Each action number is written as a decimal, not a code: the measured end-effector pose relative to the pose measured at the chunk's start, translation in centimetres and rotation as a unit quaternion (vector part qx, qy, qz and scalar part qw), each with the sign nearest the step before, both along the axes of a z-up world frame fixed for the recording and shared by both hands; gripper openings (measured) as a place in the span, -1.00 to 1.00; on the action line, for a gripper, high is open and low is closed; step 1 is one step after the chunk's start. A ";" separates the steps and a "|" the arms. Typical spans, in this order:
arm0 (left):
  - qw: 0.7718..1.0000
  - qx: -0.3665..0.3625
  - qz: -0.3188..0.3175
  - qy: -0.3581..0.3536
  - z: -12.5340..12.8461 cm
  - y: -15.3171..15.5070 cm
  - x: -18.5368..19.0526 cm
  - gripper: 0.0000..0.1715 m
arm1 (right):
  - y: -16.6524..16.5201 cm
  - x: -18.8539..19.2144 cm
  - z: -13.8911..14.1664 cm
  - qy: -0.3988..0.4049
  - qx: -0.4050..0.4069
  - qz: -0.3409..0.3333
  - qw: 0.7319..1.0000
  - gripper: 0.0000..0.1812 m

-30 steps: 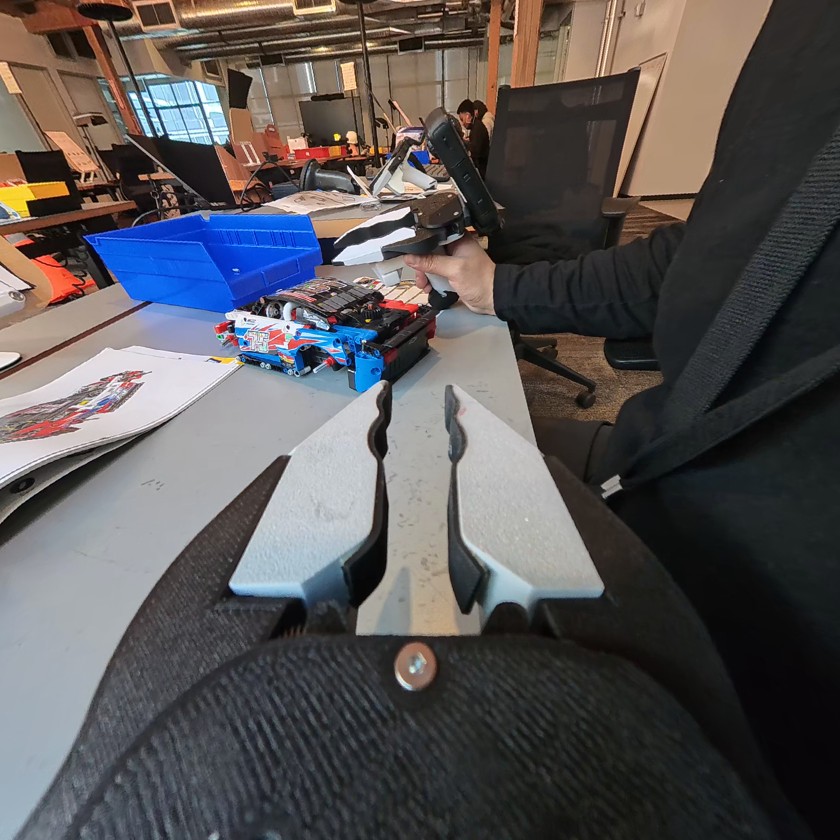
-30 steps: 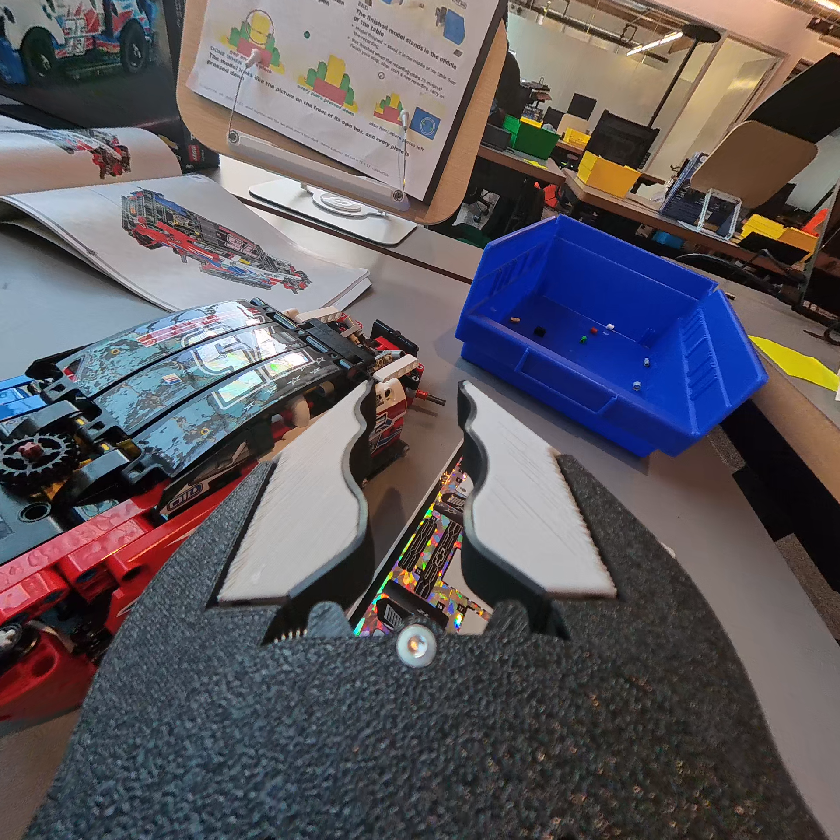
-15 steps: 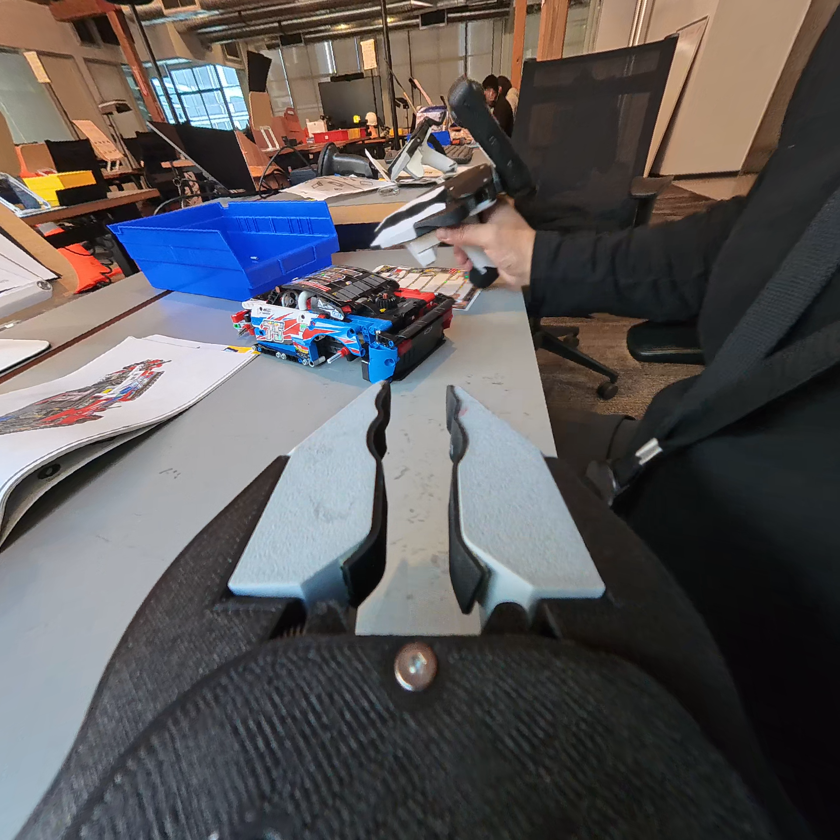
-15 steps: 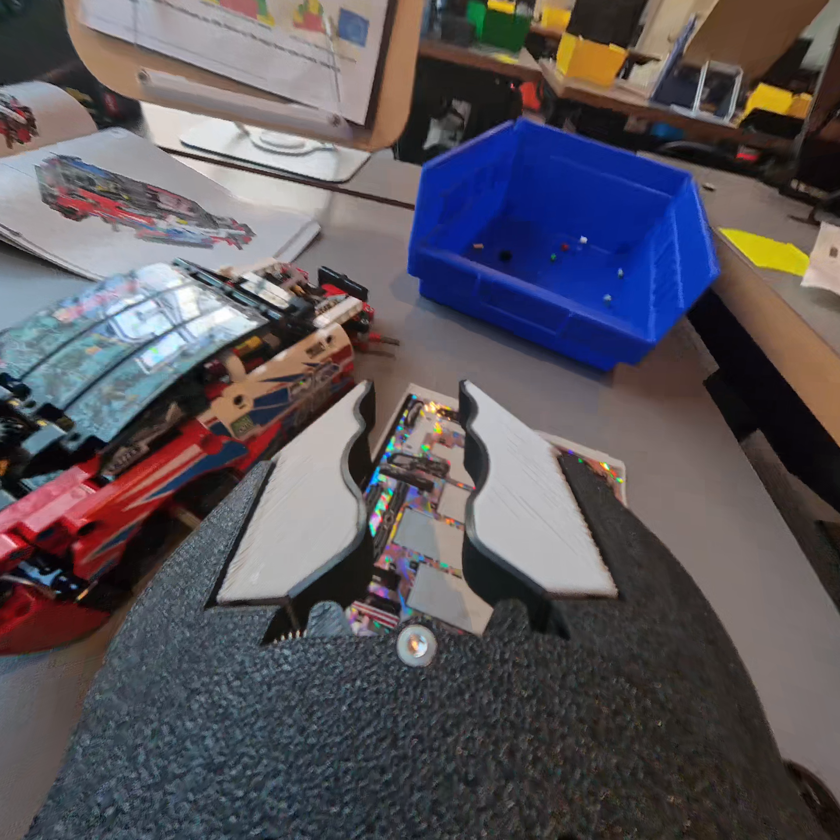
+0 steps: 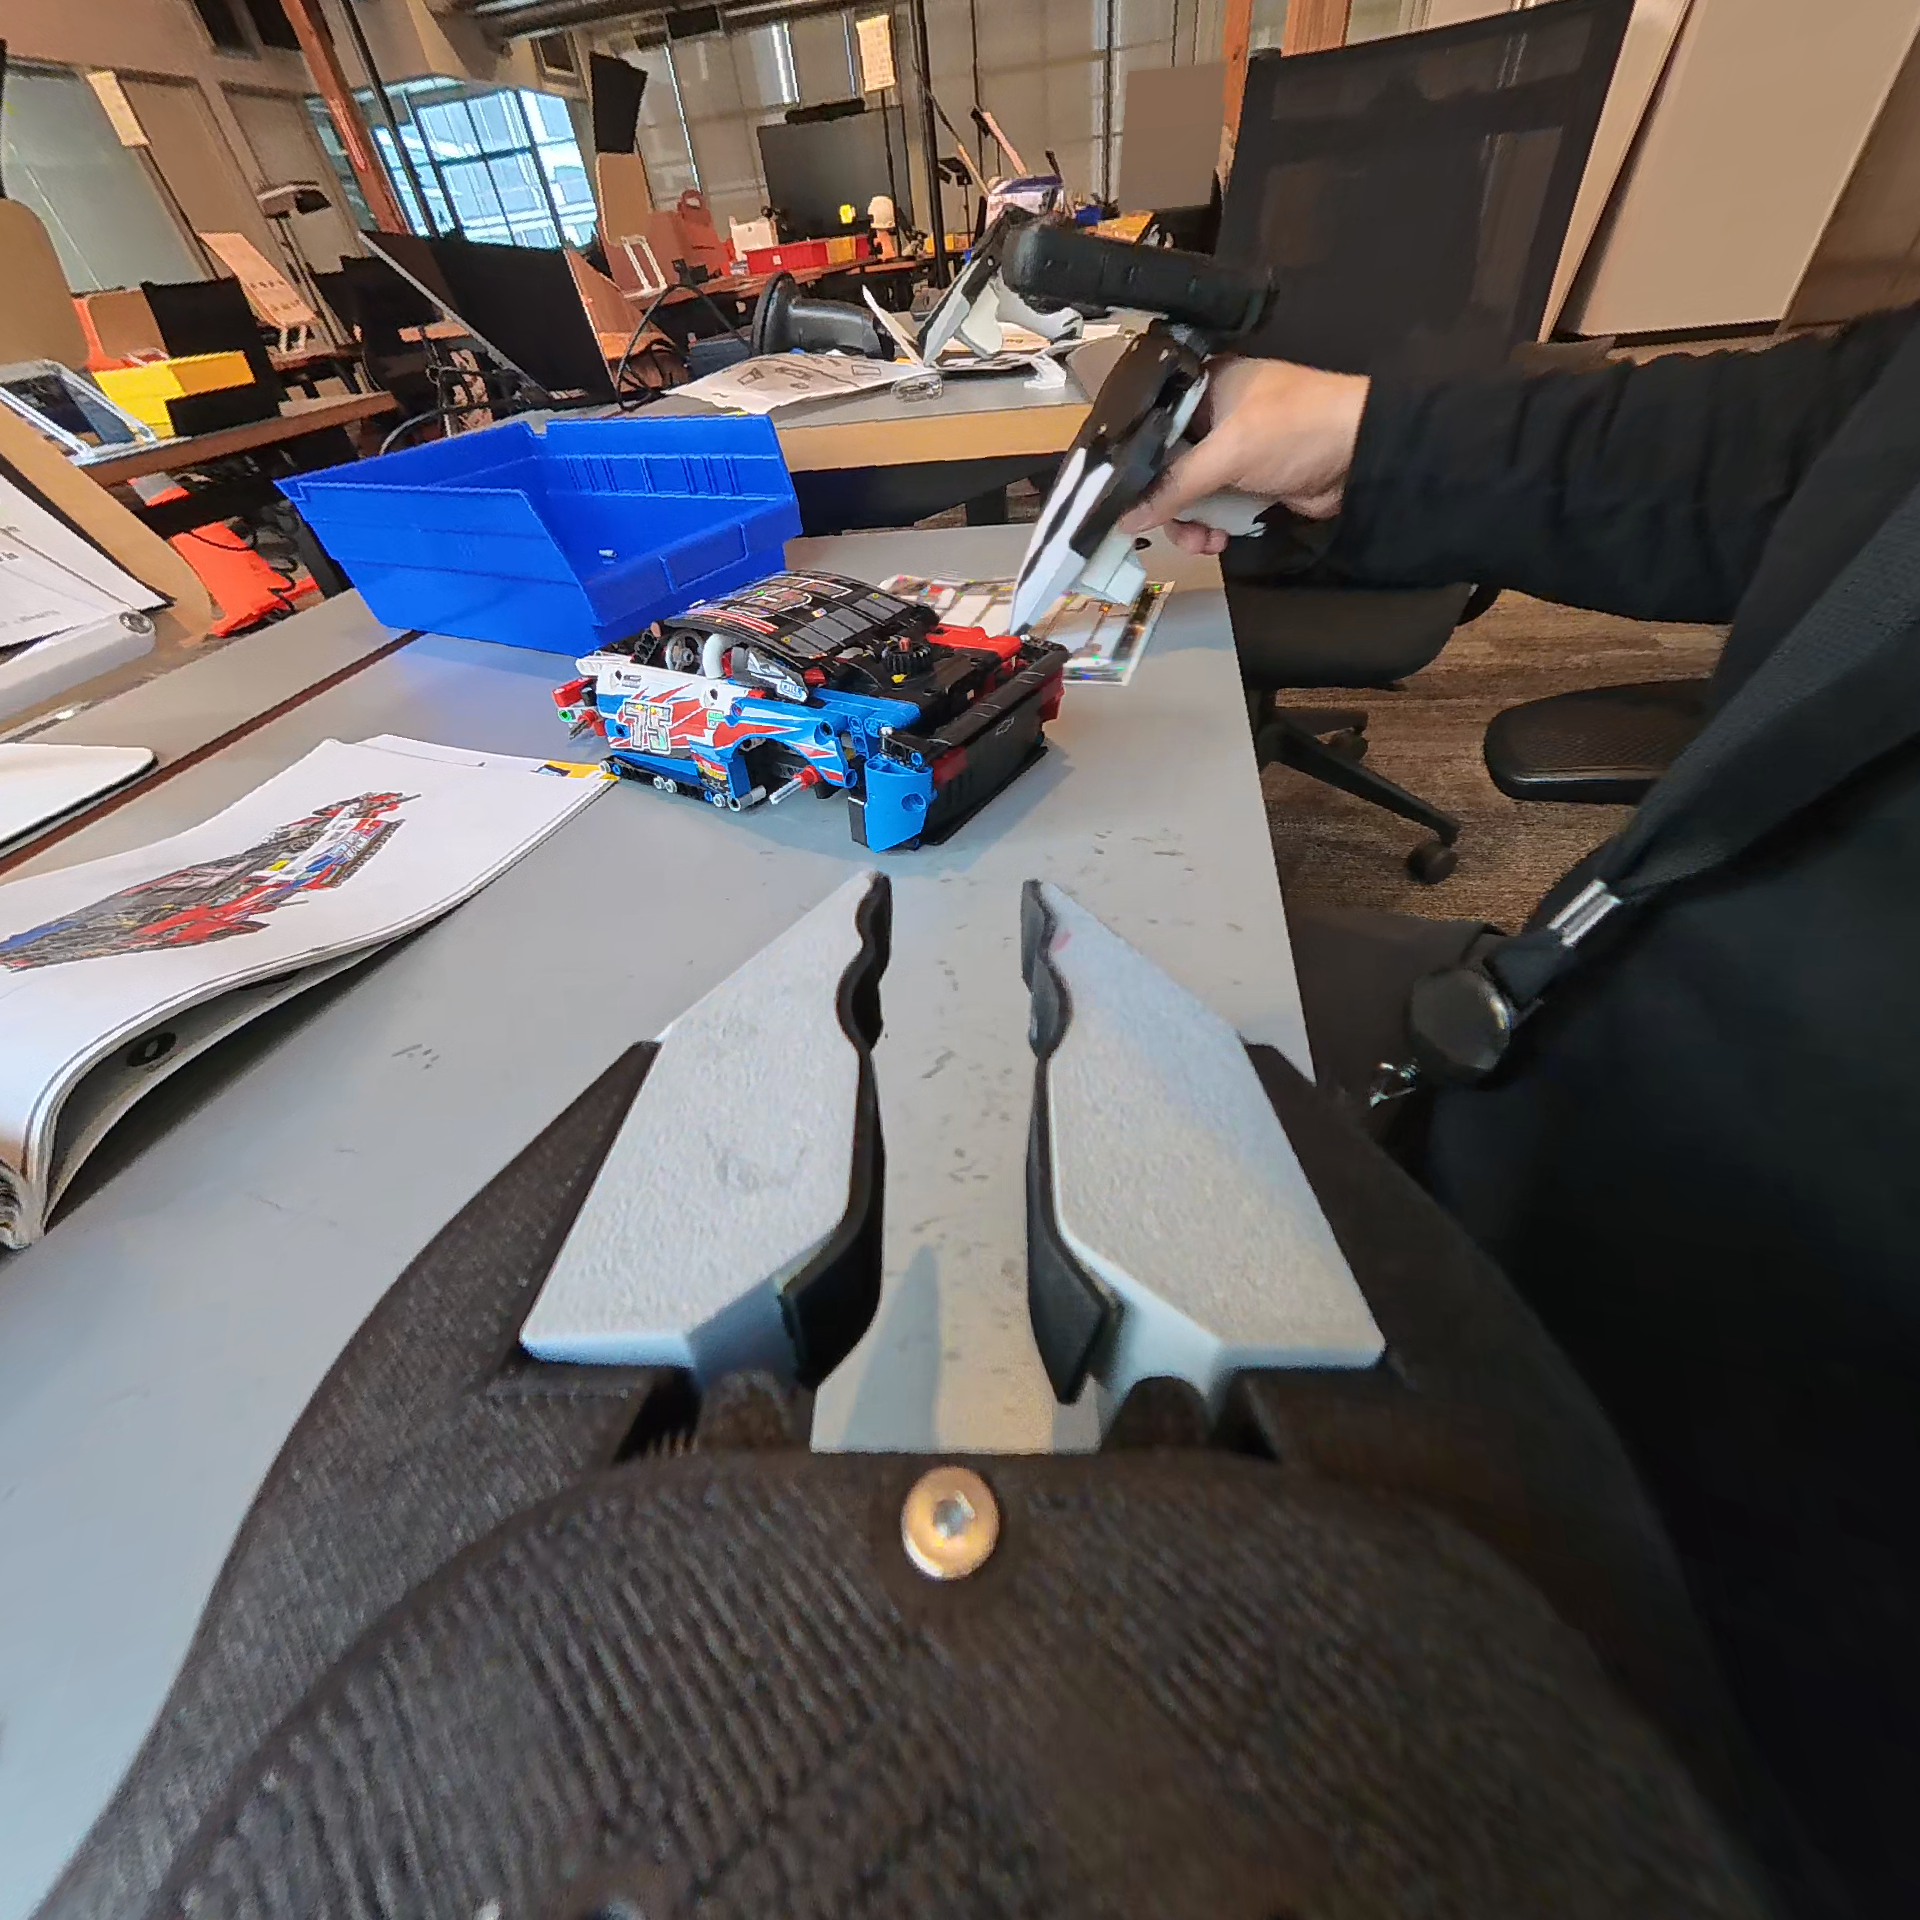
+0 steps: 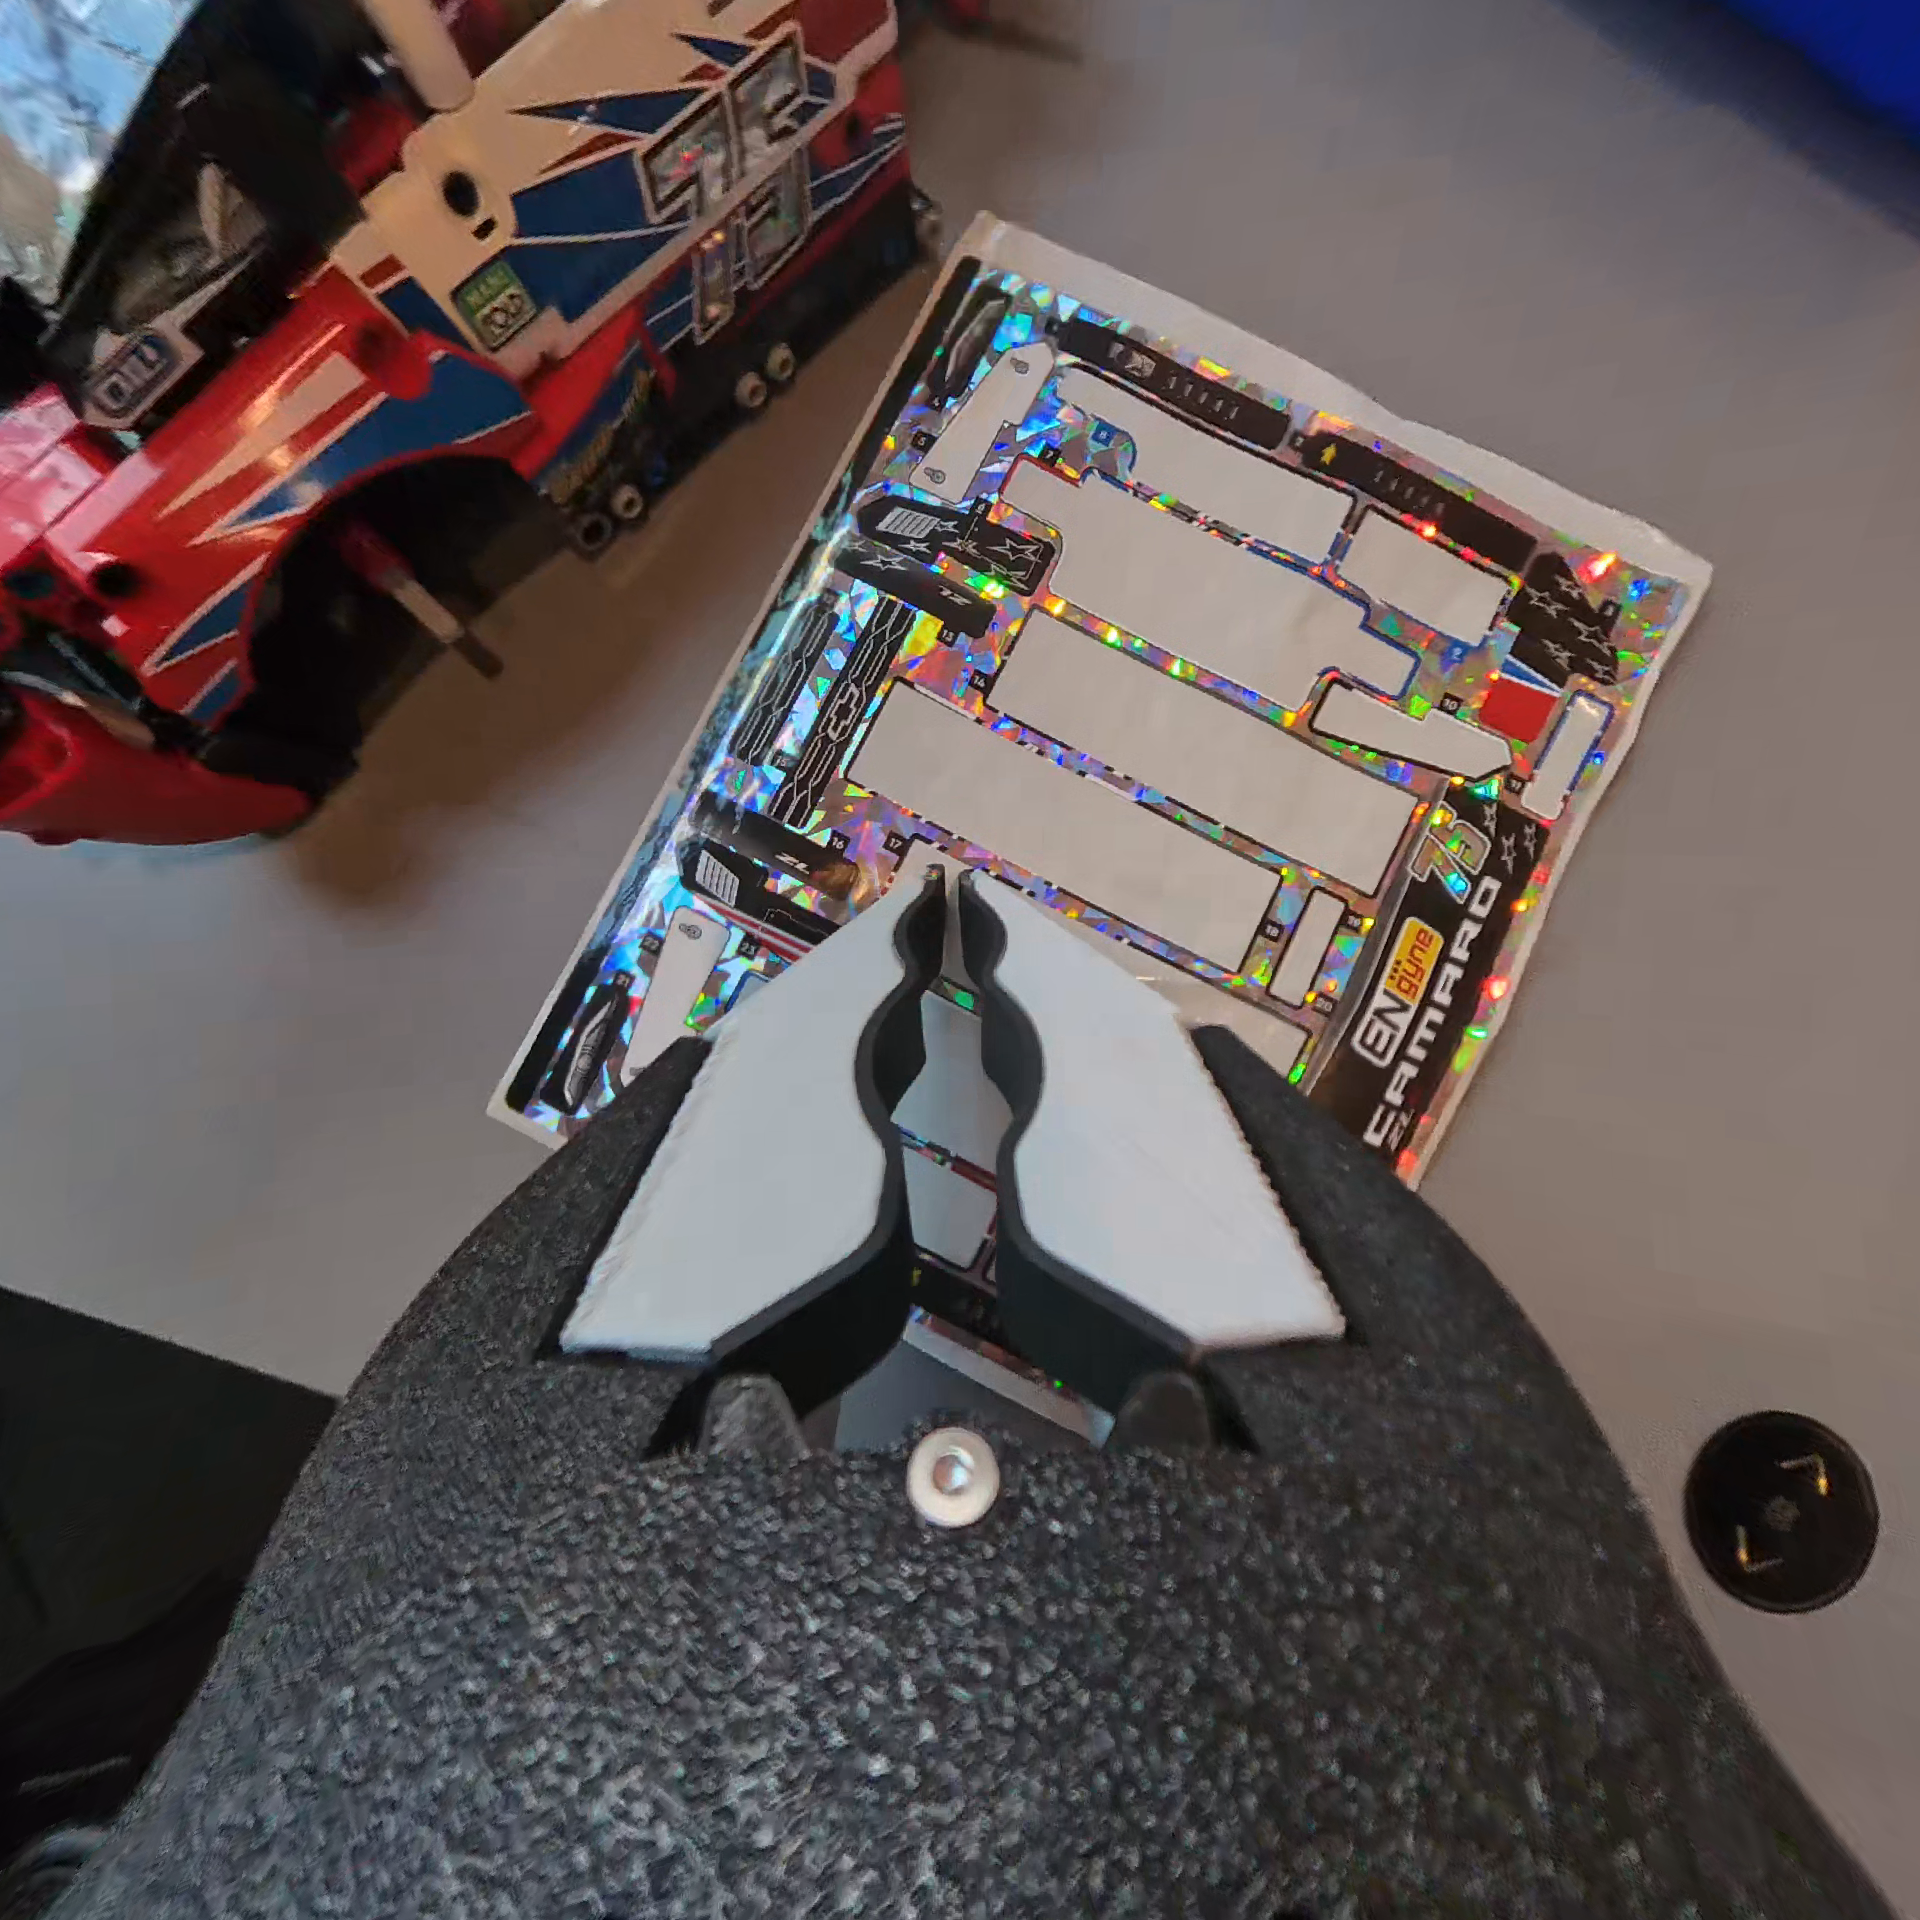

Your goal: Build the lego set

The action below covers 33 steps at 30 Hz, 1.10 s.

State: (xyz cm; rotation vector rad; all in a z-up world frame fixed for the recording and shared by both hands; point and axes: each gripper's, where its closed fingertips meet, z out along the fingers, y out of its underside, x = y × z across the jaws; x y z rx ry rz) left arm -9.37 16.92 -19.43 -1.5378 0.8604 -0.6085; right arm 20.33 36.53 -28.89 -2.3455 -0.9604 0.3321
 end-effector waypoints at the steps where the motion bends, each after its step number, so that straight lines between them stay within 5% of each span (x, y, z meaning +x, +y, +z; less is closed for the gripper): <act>1: 1.000 0.000 0.002 0.001 0.0 0.0 0.0 -0.74 | -0.5 -0.5 0.0 0.002 -0.006 0.012 1.000 -0.97; 6: 1.000 -0.003 0.009 0.010 -0.3 0.3 0.0 -0.74 | -2.0 -1.3 1.8 0.028 0.001 0.034 0.999 -0.85; 12: 0.999 -0.008 0.018 0.033 -0.9 0.6 0.2 -0.71 | -3.7 2.2 3.7 0.028 0.014 0.033 0.999 -0.79; 24: 0.998 -0.010 0.053 0.023 -0.7 1.5 -0.5 -0.67 | -5.2 6.5 2.7 0.025 0.035 0.053 0.998 -0.78; 33: 0.993 -0.029 0.114 0.009 -0.7 3.1 -1.9 -0.60 | -5.8 5.8 -0.2 -0.012 -0.010 0.158 0.987 -0.89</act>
